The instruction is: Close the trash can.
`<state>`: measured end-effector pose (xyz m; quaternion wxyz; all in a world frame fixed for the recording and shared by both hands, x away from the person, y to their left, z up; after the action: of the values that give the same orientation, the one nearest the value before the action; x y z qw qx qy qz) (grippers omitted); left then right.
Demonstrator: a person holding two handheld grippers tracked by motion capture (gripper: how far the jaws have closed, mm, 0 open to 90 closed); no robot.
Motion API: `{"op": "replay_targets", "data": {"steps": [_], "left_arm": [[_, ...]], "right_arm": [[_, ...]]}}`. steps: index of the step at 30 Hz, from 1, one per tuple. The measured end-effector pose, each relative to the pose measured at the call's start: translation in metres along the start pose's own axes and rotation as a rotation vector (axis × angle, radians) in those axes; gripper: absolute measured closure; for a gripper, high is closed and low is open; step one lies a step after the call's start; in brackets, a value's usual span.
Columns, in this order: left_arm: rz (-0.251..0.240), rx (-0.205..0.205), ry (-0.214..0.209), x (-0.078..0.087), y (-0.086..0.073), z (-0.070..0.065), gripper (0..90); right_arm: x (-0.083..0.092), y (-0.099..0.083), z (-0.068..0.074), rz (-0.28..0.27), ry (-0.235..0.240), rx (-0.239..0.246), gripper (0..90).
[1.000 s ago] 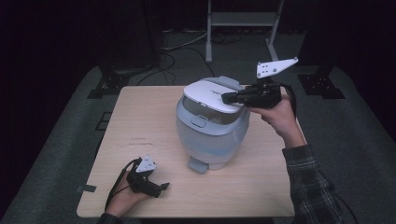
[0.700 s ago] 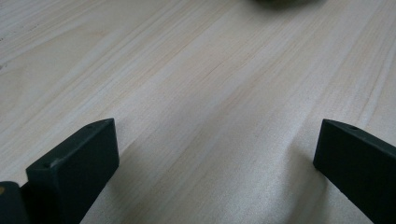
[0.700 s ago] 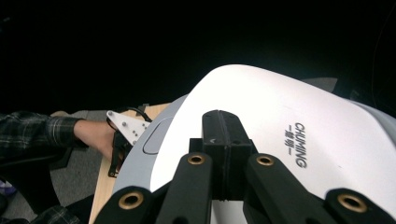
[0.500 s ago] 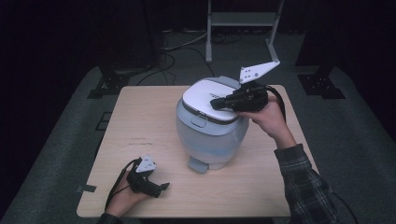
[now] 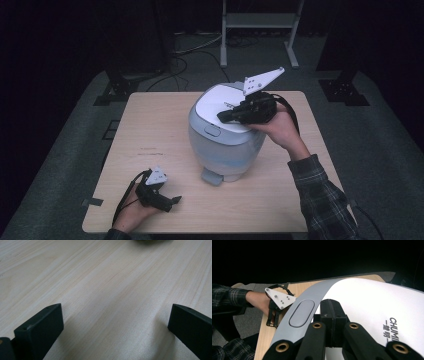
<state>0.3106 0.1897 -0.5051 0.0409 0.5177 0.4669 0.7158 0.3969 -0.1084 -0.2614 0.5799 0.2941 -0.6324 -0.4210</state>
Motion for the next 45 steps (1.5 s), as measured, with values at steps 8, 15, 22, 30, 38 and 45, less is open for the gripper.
{"op": "replay_targets", "data": {"steps": [8,15,22,30,38,45], "left_arm": [[-0.001,0.001,0.001,0.000,0.000,0.000,0.0],[0.000,0.000,-0.001,0.000,0.000,0.000,0.0],[0.000,-0.003,-0.003,-0.001,0.001,0.000,0.0],[-0.001,-0.002,-0.003,0.000,0.000,0.000,0.0],[-0.001,-0.001,-0.003,0.000,0.000,0.000,0.0],[-0.001,-0.001,-0.003,0.000,0.000,0.000,0.0]], "right_arm": [[-0.005,-0.002,0.003,0.021,-0.017,0.000,90.0],[0.003,-0.002,-0.004,-0.041,-0.023,-0.044,77.2],[0.025,-0.006,-0.003,-0.097,-0.155,-0.053,44.2],[0.058,-0.022,0.000,-0.123,-0.240,-0.084,34.4],[0.090,-0.046,0.006,-0.125,-0.284,-0.109,33.9],[0.104,-0.073,0.011,-0.117,-0.319,-0.143,26.0]]}}
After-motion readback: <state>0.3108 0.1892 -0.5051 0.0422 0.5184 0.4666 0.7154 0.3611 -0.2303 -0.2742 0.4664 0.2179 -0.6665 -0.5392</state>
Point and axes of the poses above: each handheld gripper's, and its own axes: x roughly backward along the jaws, y roughly out of its top, z roughly to its left, the point moved 3 cm from there along -x, roughly forward along the jaws, and after that the axes turned 1 degree about y, right-handed, at the moved point
